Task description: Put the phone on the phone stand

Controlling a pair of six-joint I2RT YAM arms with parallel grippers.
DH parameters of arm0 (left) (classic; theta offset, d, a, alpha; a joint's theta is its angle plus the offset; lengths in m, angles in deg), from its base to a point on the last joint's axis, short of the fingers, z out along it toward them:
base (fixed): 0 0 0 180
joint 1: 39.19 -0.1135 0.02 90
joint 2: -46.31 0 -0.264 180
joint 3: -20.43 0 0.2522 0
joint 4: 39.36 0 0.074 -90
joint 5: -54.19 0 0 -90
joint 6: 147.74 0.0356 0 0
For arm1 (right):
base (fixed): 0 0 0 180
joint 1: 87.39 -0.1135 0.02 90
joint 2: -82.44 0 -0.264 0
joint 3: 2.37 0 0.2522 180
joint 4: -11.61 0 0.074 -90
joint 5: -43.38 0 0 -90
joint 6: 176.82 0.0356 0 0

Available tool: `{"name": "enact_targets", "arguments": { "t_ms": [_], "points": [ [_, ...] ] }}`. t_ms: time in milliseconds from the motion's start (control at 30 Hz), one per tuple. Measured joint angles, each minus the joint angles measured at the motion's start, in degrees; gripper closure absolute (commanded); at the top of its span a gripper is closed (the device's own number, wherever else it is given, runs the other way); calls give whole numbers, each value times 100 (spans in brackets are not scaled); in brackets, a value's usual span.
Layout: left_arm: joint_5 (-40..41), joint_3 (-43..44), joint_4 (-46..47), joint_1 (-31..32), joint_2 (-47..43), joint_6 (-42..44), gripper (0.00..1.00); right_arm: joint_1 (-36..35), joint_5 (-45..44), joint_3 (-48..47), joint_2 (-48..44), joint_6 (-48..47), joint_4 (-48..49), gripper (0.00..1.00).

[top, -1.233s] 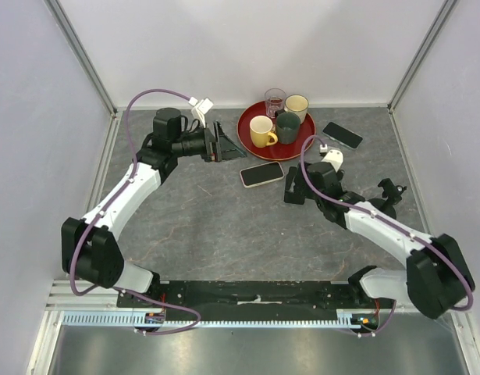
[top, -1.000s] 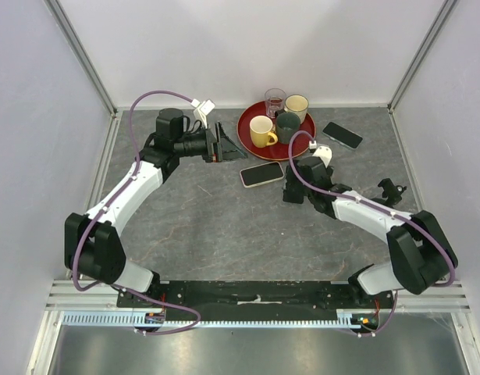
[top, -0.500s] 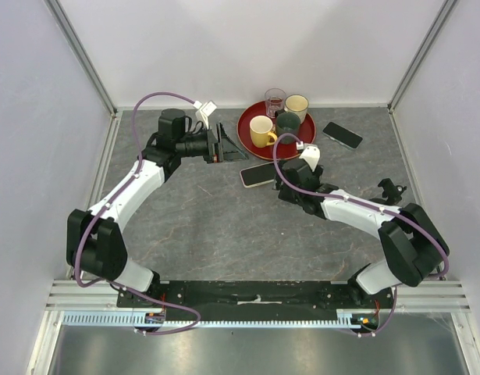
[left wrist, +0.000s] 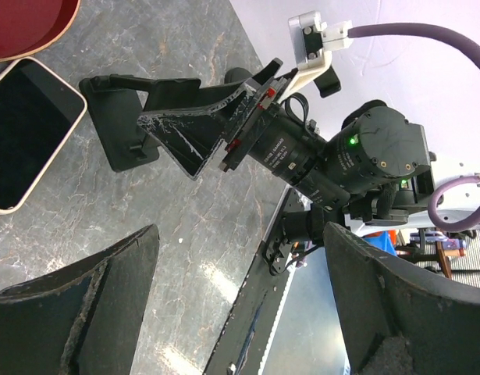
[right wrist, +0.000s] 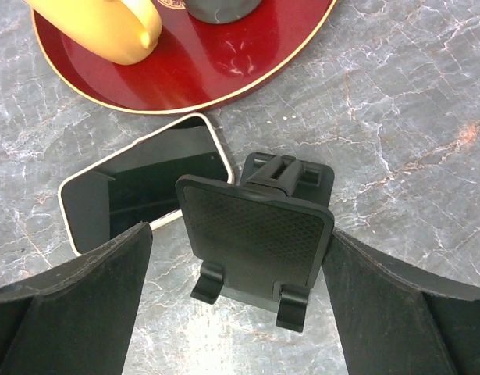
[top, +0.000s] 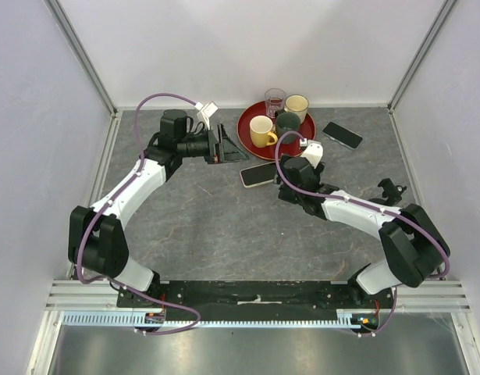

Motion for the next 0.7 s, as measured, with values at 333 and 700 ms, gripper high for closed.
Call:
{"name": "enact_targets", "arguments": {
  "t_ms": [333,700],
  "points": [
    [-4,0,-2,2,81,-2,9,-39,-306,109,92,520,184,2],
    [-4,0,-2,2,81,-2,9,-273,-1530,-787,831,1952,-1154,10]
  ]
}}
